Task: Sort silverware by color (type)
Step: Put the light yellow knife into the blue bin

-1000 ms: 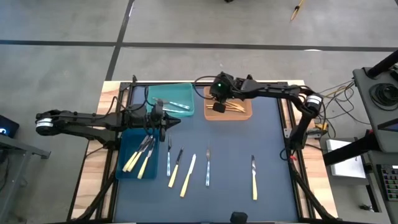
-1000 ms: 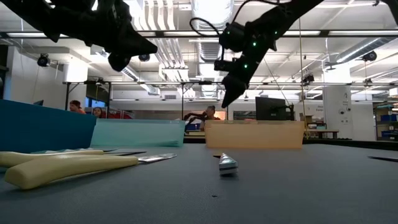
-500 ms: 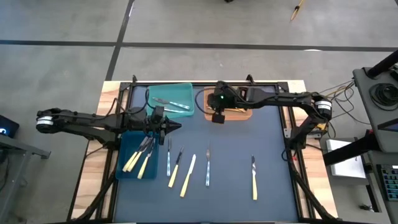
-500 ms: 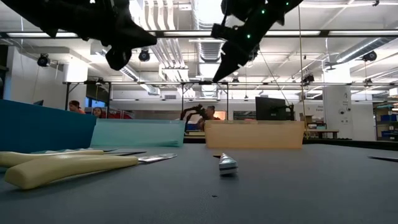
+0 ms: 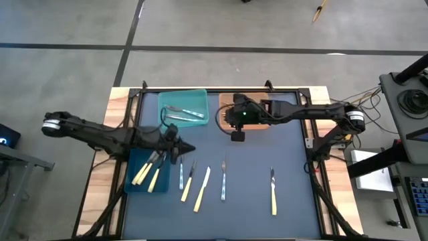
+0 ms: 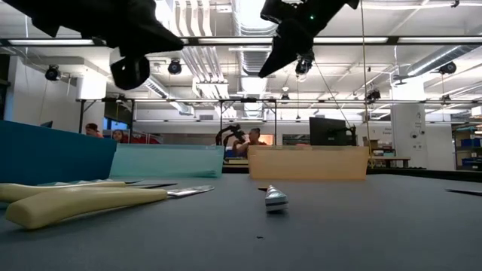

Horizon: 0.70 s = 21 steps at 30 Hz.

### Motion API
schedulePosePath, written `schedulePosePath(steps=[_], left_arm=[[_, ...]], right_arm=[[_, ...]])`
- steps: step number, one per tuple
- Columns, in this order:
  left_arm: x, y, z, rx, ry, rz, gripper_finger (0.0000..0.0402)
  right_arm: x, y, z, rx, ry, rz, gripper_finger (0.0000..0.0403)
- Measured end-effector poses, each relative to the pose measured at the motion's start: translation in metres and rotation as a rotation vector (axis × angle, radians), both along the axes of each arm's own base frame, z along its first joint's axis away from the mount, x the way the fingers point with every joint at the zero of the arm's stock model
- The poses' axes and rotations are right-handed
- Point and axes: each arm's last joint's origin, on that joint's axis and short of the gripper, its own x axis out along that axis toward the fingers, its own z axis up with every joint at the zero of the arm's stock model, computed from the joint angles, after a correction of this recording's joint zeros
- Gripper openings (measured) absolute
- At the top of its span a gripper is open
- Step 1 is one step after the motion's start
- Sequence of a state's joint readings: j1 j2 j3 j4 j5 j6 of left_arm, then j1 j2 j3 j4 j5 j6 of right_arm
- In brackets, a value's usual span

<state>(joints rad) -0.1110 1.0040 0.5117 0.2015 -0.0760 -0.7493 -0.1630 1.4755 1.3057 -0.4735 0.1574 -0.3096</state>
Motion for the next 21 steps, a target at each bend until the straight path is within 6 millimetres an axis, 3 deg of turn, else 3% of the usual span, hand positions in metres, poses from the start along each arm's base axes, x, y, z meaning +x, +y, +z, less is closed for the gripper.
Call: schedulePosePath(steps=[7,21], left_arm=[[0.016,-0.029,-0.018,-0.144,0.123,-0.019,0.0000],[0.032,-0.049,-0.038,-0.238,0.473,0.059,0.0000]], right_arm=[[-0.004,0.002,-0.001,0.009,0.027,0.000,0.0047],[-0.005,0.002,-0.002,0.000,0.049,0.012,0.0047]])
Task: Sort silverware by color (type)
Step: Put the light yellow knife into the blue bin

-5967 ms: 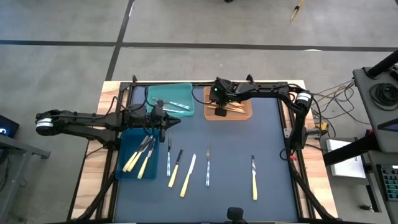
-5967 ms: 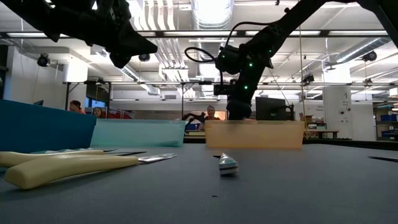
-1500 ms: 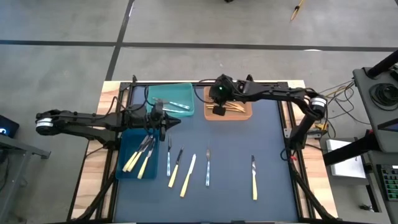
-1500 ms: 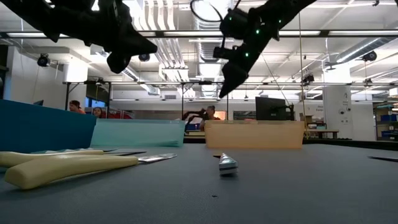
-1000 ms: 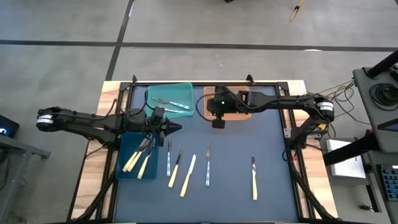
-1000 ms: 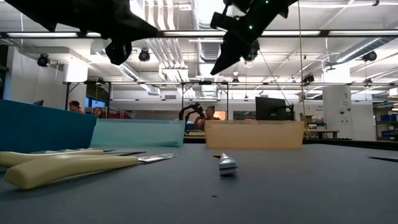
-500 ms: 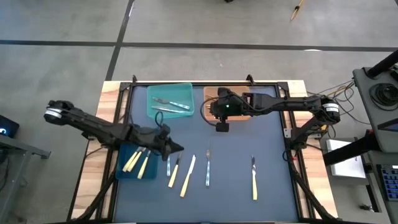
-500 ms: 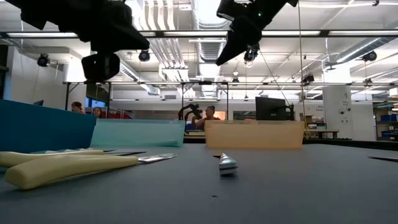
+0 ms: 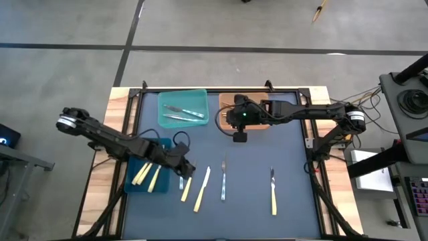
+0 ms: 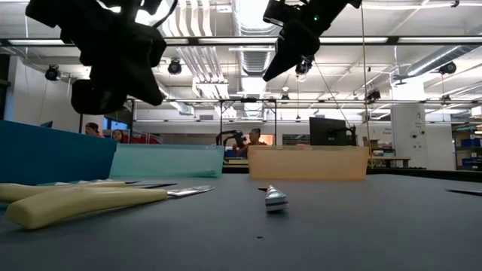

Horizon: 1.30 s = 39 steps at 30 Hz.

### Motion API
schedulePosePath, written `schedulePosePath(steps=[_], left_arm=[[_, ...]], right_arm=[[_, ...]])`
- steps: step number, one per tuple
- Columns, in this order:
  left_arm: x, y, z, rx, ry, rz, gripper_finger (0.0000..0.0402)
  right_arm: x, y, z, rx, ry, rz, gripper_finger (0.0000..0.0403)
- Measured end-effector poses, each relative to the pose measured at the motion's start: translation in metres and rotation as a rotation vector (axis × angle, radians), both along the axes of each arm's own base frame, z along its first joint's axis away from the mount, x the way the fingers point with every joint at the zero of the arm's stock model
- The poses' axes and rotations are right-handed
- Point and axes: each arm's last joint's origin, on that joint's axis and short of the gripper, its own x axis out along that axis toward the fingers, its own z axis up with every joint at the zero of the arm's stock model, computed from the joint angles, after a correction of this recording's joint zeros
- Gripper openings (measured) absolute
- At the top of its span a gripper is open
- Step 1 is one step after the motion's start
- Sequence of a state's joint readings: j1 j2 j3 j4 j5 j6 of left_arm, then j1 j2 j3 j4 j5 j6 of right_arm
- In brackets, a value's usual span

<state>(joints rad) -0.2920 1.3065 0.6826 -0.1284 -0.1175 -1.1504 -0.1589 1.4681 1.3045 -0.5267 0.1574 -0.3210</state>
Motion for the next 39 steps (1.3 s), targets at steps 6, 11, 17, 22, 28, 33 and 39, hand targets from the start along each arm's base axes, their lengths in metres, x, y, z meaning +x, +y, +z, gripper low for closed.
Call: schedulePosePath(steps=[6,11,17,22,28,33,39], left_arm=[[0.009,-0.003,-0.004,0.031,0.099,0.004,0.0000],[0.014,-0.005,-0.010,0.043,0.139,0.002,0.0000],[0.020,-0.008,-0.012,0.048,0.155,0.000,0.0000],[0.021,-0.008,-0.012,0.049,0.158,0.000,0.0000],[0.020,-0.008,-0.013,0.050,0.160,0.000,0.0000],[0.020,-0.008,-0.013,0.050,0.160,0.000,0.0000],[0.018,-0.006,-0.015,0.085,0.186,0.023,0.0000]], right_arm=[[0.001,0.000,0.000,-0.014,-0.001,0.012,0.0047],[0.002,0.000,-0.001,-0.021,0.007,0.021,0.0047],[0.002,0.000,-0.001,-0.029,0.010,0.029,0.0047],[0.002,0.000,-0.002,-0.031,0.011,0.031,0.0047],[0.002,0.000,-0.002,-0.031,0.011,0.031,0.0047],[0.002,0.000,-0.002,-0.031,0.011,0.031,0.0047],[0.002,0.000,-0.002,-0.031,0.011,0.031,0.0047]])
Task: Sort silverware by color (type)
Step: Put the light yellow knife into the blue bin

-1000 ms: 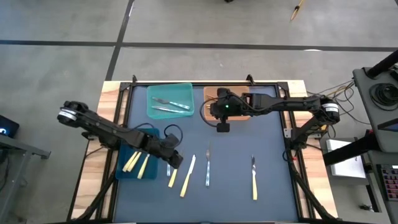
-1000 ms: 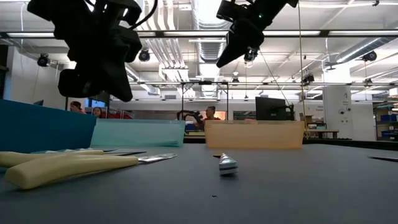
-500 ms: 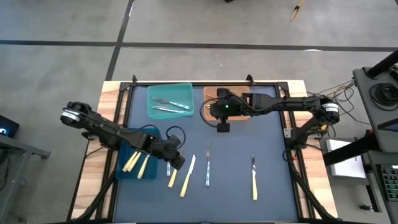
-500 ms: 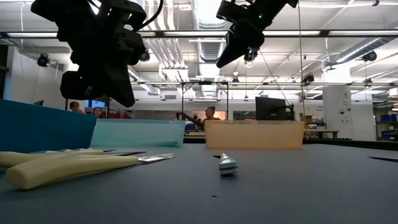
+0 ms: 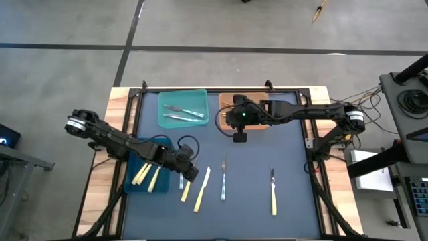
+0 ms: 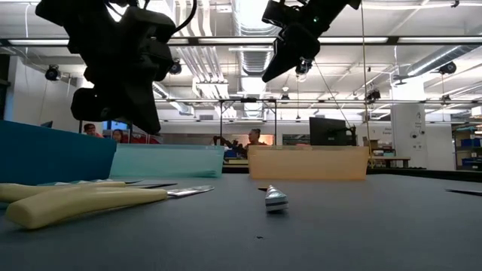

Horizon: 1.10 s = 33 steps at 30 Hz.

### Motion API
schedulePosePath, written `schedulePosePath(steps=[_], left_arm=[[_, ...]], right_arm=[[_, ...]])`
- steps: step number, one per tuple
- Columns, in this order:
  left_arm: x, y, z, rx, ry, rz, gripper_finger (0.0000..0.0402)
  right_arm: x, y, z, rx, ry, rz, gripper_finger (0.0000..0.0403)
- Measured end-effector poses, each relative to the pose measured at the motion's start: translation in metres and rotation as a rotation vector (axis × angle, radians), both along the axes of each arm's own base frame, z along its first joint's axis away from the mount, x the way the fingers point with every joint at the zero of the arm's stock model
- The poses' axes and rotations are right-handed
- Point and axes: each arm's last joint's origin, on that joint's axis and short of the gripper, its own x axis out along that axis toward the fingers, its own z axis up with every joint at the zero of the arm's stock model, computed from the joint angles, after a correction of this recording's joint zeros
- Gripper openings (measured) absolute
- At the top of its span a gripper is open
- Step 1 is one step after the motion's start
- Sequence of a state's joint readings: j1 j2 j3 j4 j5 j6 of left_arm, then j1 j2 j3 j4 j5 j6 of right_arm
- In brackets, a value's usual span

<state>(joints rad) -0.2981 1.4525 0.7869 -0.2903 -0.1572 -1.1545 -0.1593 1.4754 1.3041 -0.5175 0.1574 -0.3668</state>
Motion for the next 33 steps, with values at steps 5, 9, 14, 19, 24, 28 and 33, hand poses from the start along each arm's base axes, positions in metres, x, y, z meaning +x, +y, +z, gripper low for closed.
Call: schedulePosePath(steps=[5,9,14,19,24,28,33], left_arm=[[0.000,0.001,-0.001,0.023,-0.001,0.013,0.0000],[0.000,0.001,-0.003,0.030,0.008,0.011,0.0000],[0.002,0.000,-0.010,0.038,0.035,0.009,0.0000],[0.004,0.000,-0.011,0.040,0.037,0.006,0.0000],[0.004,0.000,-0.012,0.046,0.038,0.000,0.0000],[0.006,-0.001,-0.014,0.053,0.034,-0.012,0.0000],[0.008,-0.003,-0.016,0.016,0.029,-0.027,0.0000]], right_arm=[[0.000,0.000,0.000,-0.001,-0.004,0.000,0.0047],[0.000,0.000,0.001,-0.001,-0.007,0.000,0.0047],[0.001,0.000,0.001,0.001,-0.010,-0.002,0.0047],[0.001,0.000,0.001,0.000,-0.016,-0.002,0.0047],[0.001,0.000,0.001,0.000,-0.022,-0.002,0.0047],[0.001,0.000,0.001,-0.001,-0.022,-0.002,0.0047],[0.001,0.000,0.001,-0.001,-0.023,-0.002,0.0047]])
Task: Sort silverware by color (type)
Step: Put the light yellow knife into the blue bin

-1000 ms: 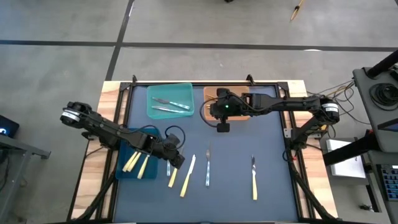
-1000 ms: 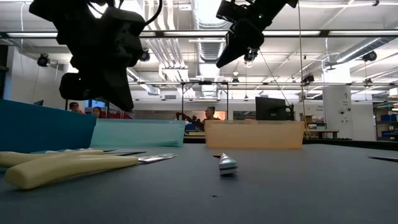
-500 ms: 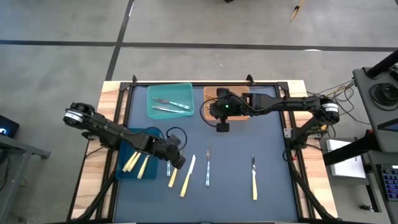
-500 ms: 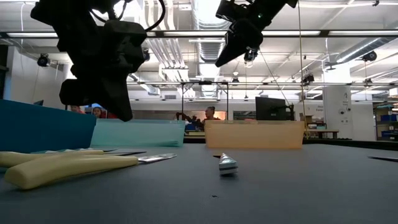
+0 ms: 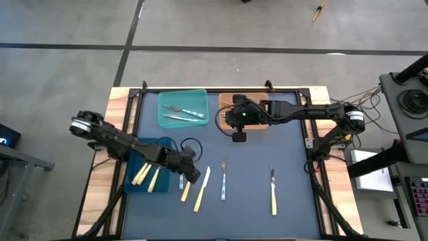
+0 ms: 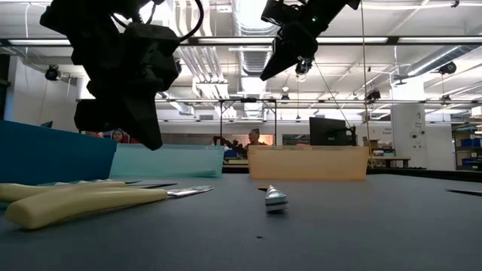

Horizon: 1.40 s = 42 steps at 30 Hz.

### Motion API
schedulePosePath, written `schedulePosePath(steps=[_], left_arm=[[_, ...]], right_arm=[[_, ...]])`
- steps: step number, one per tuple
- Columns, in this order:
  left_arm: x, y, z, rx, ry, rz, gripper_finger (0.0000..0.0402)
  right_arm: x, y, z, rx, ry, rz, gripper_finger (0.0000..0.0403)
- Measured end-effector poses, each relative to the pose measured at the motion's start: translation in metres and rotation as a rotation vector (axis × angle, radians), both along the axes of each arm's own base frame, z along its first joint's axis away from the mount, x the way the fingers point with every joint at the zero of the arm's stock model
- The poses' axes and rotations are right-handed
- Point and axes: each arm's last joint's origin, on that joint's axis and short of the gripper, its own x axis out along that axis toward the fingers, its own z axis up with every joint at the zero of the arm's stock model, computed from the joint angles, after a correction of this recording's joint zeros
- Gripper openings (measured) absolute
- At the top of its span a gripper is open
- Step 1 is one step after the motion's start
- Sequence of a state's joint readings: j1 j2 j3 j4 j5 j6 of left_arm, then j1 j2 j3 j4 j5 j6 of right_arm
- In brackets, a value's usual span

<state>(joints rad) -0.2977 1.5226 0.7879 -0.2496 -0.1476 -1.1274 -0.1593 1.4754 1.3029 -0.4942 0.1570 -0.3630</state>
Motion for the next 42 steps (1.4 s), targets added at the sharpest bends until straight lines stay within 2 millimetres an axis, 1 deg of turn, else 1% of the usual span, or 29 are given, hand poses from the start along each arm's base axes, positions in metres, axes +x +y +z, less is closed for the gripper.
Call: schedulePosePath(steps=[5,10,14,17,20,23,27,33,37,42], left_arm=[[0.001,-0.003,-0.004,-0.083,0.020,0.009,0.0000],[0.007,-0.010,-0.006,-0.139,0.028,-0.003,0.0000],[0.016,-0.016,0.001,-0.132,0.051,-0.012,0.0000],[0.017,-0.018,0.002,-0.110,0.110,-0.012,0.0000],[0.019,-0.019,0.003,-0.104,0.121,-0.012,0.0000],[0.018,-0.020,-0.001,-0.101,0.143,-0.006,0.0000],[0.018,-0.019,-0.001,-0.099,0.146,-0.005,0.0000],[0.011,-0.016,-0.005,-0.048,0.219,0.005,0.0000],[0.014,-0.017,-0.004,-0.051,0.182,0.008,0.0000],[0.013,-0.016,-0.004,-0.014,0.182,0.028,0.0000]], right_arm=[[0.000,0.000,0.000,0.002,-0.001,-0.002,0.0047],[0.000,0.000,0.000,0.002,-0.004,-0.003,0.0047],[0.000,0.000,0.000,0.003,-0.004,-0.003,0.0047],[0.000,0.000,0.000,0.009,-0.006,-0.008,0.0047],[0.000,0.000,0.000,0.012,0.000,-0.009,0.0047],[0.000,0.000,-0.001,0.019,0.000,-0.016,0.0047],[-0.001,0.000,-0.001,0.020,0.003,-0.016,0.0047],[-0.001,0.000,-0.002,0.027,0.013,-0.019,0.0047],[-0.001,0.000,-0.002,0.031,0.014,-0.022,0.0047],[-0.002,0.000,-0.002,0.033,0.015,-0.023,0.0047]])
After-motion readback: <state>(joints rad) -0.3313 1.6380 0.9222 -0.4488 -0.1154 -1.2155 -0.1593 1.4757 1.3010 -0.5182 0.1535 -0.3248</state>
